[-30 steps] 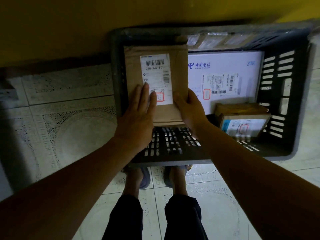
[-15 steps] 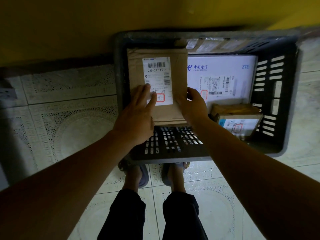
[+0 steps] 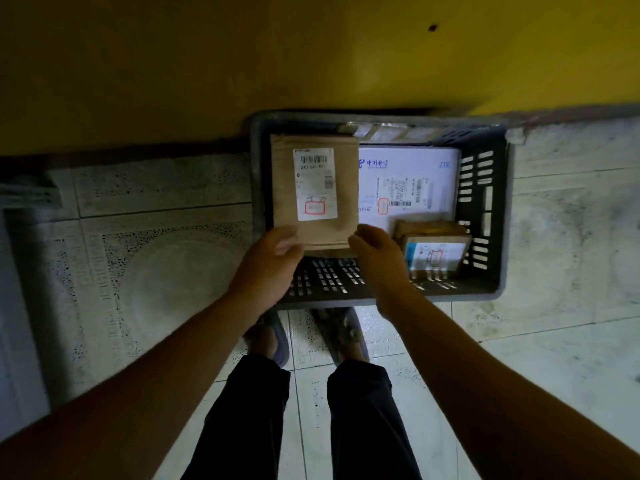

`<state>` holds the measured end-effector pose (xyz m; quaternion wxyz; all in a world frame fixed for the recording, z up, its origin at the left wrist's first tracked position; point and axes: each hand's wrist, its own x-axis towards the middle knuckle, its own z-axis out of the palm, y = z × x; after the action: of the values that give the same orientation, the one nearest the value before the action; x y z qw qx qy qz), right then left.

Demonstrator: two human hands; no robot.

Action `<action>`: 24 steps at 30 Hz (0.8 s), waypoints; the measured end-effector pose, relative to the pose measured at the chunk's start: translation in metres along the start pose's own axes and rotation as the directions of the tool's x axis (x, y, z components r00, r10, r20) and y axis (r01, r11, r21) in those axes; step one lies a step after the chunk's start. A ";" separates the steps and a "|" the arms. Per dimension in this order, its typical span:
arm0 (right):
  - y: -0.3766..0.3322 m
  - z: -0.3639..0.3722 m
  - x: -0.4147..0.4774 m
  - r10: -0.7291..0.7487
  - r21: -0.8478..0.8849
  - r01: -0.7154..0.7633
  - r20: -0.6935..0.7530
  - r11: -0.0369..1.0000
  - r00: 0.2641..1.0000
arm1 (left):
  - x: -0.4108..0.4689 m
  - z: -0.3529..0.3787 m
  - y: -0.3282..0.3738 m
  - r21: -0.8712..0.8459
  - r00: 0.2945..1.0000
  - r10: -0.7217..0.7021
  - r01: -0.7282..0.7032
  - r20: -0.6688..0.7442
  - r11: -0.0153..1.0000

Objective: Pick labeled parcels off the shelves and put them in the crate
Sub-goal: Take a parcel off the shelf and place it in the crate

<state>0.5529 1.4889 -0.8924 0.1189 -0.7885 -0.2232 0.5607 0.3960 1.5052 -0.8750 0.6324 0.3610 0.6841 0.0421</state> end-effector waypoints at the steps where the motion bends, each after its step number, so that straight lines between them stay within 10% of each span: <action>1: -0.003 -0.001 -0.013 -0.001 -0.009 0.001 0.018 1.000 1.000 | -0.013 -0.003 0.000 -0.071 0.999 -0.031 0.029 -0.022 0.997; 18: -0.083 -0.013 -0.199 -0.055 -0.217 0.159 0.420 0.963 0.906 | -0.245 -0.047 -0.004 -0.720 0.872 -0.206 -0.210 -0.444 0.661; 24: -0.115 0.025 -0.301 -0.098 -0.274 0.352 0.649 0.895 0.755 | -0.361 -0.085 -0.013 -0.719 0.739 -0.255 -0.412 -0.623 0.560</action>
<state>0.4223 1.4415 -0.6001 -0.0480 -0.5343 -0.4488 0.7147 0.2922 1.3317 -0.5637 0.4324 0.0146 0.7414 0.5129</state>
